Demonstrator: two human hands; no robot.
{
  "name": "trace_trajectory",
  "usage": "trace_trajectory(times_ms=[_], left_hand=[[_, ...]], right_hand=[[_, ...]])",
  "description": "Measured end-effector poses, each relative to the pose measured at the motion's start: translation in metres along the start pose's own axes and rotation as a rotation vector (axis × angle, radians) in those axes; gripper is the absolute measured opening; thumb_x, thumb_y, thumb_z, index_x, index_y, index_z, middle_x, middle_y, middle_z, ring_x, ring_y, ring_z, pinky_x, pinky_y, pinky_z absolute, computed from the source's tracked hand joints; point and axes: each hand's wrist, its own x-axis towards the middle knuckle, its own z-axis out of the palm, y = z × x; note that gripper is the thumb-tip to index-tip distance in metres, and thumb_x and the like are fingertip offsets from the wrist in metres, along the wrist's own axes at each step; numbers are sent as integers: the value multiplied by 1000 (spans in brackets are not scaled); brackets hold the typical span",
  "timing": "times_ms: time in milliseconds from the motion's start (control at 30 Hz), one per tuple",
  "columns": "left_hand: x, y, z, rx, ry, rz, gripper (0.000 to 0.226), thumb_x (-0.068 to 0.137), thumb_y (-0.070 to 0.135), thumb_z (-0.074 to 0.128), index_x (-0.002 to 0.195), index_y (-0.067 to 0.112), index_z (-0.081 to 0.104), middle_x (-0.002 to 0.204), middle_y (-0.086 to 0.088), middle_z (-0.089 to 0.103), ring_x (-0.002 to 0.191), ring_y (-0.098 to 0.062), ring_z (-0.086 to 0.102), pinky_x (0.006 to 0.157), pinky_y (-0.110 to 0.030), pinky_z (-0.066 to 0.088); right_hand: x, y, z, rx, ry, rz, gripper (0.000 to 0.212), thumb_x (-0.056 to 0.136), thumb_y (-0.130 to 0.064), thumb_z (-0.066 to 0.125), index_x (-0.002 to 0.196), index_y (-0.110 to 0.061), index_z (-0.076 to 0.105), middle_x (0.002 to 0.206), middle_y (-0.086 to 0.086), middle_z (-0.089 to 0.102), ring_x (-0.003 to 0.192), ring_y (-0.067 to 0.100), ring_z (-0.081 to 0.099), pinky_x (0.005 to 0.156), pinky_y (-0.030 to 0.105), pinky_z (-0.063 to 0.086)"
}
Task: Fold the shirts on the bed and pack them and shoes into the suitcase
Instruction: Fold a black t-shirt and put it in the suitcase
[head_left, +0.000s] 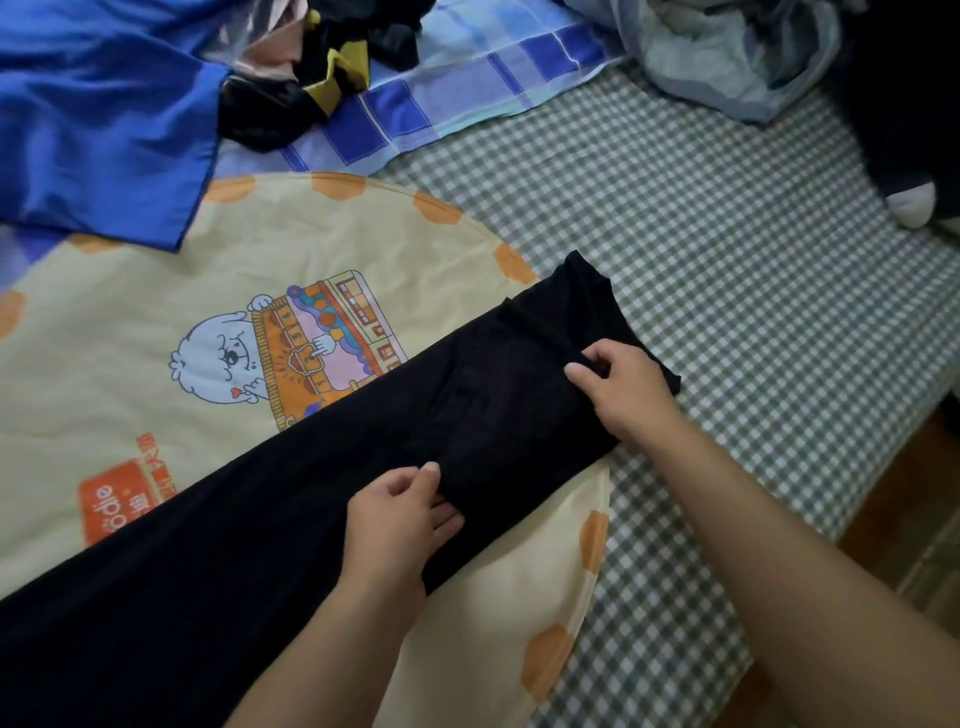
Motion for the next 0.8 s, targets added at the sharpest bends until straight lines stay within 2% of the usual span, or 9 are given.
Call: trace_trajectory(times_ms=[133, 233, 300, 367, 433, 500, 633, 733, 800], left_hand=[[-5, 5, -6, 313, 58, 172, 17, 101, 24, 61, 93, 12, 70, 78, -7, 74, 66, -22, 74, 69, -42, 63], [-9, 8, -6, 864, 197, 583, 15, 99, 37, 56, 87, 29, 54, 70, 6, 63, 63, -15, 63, 64, -43, 55], [-7, 10, 3, 1100, 152, 1081, 10, 99, 33, 52, 95, 26, 57, 88, 6, 61, 80, -18, 60, 70, -42, 52], [9, 5, 20, 1348, -7, 1370, 38, 99, 39, 49, 129, 19, 61, 132, -6, 59, 126, -30, 54, 102, -44, 45], [38, 5, 33, 1601, -95, 1360, 63, 101, 54, 38, 157, 24, 35, 165, -12, 27, 155, -34, 13, 124, -50, 18], [62, 3, 40, 1787, -118, 1259, 71, 100, 68, 19, 162, 34, 10, 170, -10, 2, 155, -34, -13, 126, -54, 1], [71, 4, 50, 1872, -174, 1134, 72, 94, 80, 9, 157, 49, -6, 166, -12, -23, 150, -37, -30, 122, -58, -9], [54, 11, 42, 1837, -259, 1134, 67, 95, 79, 7, 155, 54, -5, 163, -12, -31, 146, -37, -38, 121, -59, -14], [47, 5, 20, 1761, -209, 1196, 63, 99, 75, 8, 158, 51, 6, 167, -10, -20, 150, -35, -30, 122, -58, -8]], right_hand=[[2, 13, -8, -6, 40, 12, 11, 92, -38, 70, 87, -32, 62, 90, -12, 63, 95, 17, 63, 86, 38, 51], [-1, 15, -6, -65, 135, -60, 34, 91, -42, 67, 121, -29, 60, 115, -9, 54, 119, 20, 49, 104, 40, 43], [-2, 7, -3, -128, 264, -208, 54, 95, -48, 57, 143, -27, 47, 141, 0, 42, 137, 23, 32, 117, 44, 31], [7, -3, 3, -319, 257, -320, 66, 99, -58, 39, 157, -30, 25, 164, 5, 15, 151, 28, 7, 125, 50, 11], [29, -2, 13, -477, 131, -296, 72, 99, -67, 22, 160, -34, 1, 169, 0, -12, 154, 30, -16, 124, 54, -8], [52, 9, 23, -525, 15, -220, 73, 97, -71, 11, 159, -38, -10, 167, -2, -22, 152, 28, -24, 122, 57, -11], [71, 25, 29, -502, -16, -185, 66, 99, -69, 7, 158, -43, -9, 168, -4, -18, 153, 23, -22, 122, 54, -12], [71, 14, 18, -449, 98, -69, 67, 101, -64, 15, 160, -36, 4, 169, -2, 2, 155, 26, 0, 124, 53, 8], [80, -4, 3, -341, 138, 57, 72, 99, -67, 25, 160, -29, 17, 165, 1, 18, 150, 29, 16, 119, 51, 22]])
